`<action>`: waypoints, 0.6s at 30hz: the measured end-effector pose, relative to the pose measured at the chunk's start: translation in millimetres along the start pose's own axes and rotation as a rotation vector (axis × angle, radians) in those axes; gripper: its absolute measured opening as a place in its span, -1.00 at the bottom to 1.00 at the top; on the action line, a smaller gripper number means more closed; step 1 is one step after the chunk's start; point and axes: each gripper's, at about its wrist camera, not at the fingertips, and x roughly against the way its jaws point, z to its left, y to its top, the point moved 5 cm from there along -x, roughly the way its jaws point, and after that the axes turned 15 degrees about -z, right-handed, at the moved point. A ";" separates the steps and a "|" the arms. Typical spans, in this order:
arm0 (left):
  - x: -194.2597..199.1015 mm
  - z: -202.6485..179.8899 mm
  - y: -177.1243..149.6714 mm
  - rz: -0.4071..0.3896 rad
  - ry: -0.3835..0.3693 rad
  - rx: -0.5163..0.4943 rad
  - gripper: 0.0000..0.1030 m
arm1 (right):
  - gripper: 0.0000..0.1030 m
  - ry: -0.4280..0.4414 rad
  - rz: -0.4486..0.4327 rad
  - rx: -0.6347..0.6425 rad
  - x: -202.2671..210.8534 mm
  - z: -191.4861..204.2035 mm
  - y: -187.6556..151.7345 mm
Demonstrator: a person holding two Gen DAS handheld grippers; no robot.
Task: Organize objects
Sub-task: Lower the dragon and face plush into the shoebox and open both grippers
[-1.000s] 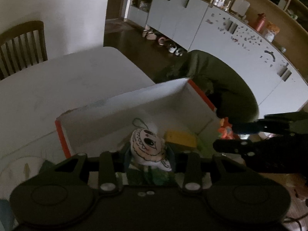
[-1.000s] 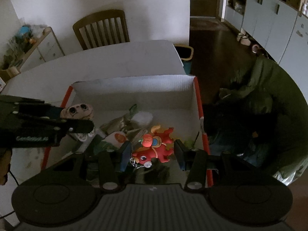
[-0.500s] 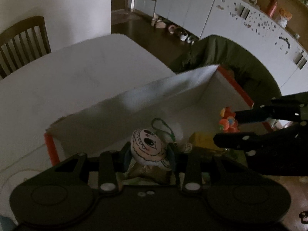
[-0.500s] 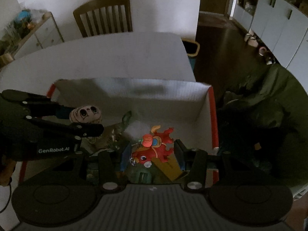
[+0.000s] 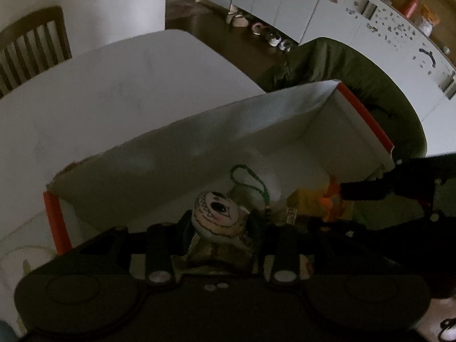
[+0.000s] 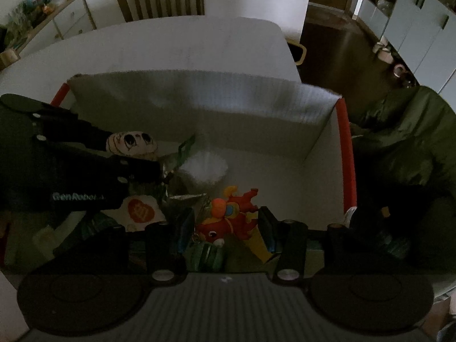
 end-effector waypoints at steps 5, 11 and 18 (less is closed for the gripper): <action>-0.2 5.2 -0.9 0.003 -0.005 0.038 -0.15 | -0.05 -0.001 0.011 -0.003 -3.7 -0.4 -7.4; 1.3 2.3 -3.7 0.005 0.017 0.022 0.09 | 0.08 0.009 0.000 -0.031 1.4 -3.9 -10.2; 15.2 -6.7 -1.7 -0.033 0.013 0.002 0.25 | 0.14 0.025 -0.028 -0.060 13.9 -6.1 -9.3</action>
